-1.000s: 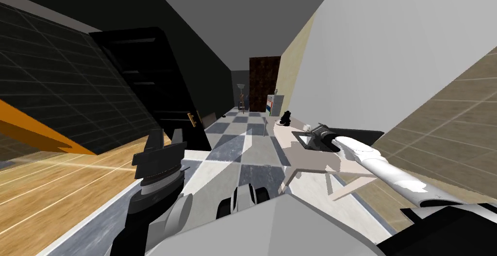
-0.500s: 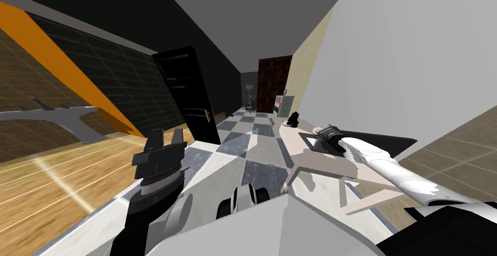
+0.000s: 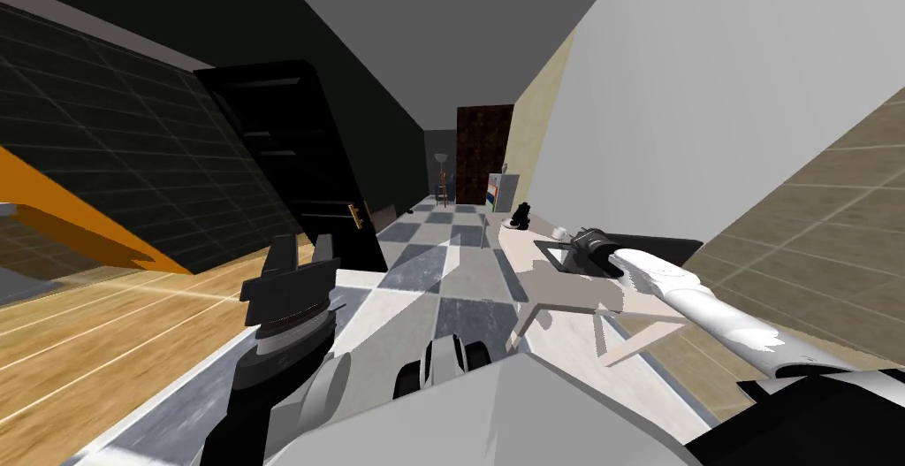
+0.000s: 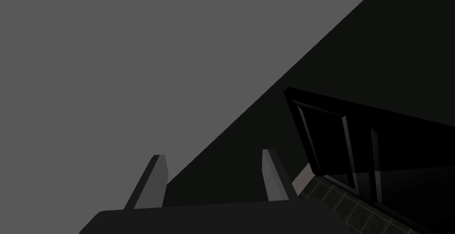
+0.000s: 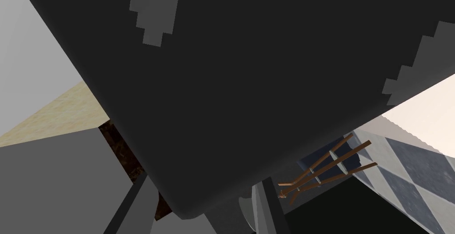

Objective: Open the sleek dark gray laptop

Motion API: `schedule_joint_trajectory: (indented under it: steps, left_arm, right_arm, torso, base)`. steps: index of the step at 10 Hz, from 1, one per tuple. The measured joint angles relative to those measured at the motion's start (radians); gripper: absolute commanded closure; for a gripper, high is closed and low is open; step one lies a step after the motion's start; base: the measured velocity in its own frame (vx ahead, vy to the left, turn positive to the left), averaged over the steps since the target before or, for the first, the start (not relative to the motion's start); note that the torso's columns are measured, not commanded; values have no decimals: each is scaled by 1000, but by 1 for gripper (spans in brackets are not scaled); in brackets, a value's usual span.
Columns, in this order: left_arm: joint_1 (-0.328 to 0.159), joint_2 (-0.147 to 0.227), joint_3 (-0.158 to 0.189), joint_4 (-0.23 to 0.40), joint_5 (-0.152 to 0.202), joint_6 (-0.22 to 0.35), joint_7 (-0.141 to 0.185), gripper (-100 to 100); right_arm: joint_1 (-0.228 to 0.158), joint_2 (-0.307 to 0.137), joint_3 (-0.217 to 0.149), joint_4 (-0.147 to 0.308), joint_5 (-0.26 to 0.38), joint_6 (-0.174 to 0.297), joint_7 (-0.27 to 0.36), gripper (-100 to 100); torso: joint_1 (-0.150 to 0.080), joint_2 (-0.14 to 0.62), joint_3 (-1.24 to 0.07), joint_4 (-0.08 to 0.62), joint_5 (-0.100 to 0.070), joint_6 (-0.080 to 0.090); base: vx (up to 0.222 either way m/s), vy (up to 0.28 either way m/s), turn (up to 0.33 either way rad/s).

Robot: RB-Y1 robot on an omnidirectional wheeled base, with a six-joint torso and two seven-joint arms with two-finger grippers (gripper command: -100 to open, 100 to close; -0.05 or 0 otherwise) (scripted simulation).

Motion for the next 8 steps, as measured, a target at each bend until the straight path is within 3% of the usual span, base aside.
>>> schedule_joint_trajectory:
  steps: [1, 4, 5, 8]
  left_arm:
    - [0, 0, 0, 0, 0, 0, 0, 0]
    - [0, 0, 0, 0, 0, 0, 0, 0]
    - [0, 0, 0, 0, 0, 0, 0, 0]
    - [0, 0, 0, 0, 0, 0, 0, 0]
  right_arm:
    - [-22, 10, 5, -1, 11, -19, 8, 100]
    - [4, 7, 4, -64, 5, -26, 7, 100]
    - [15, -6, 22, -93, -7, -19, 1, 100]
    - [43, 21, 9, -180, 6, -54, 15, 100]
  torso:
    - [-1, 1, 1, 0, -1, 3]
    - [2, 1, 2, 0, -1, 4]
    - [2, 0, 0, -1, 0, 2]
    - [-2, -3, -2, -2, -1, -1]
  base:
    - [123, -8, -172]
    - [78, 2, -167]
    - [145, 24, -373]
    - [172, 22, -336]
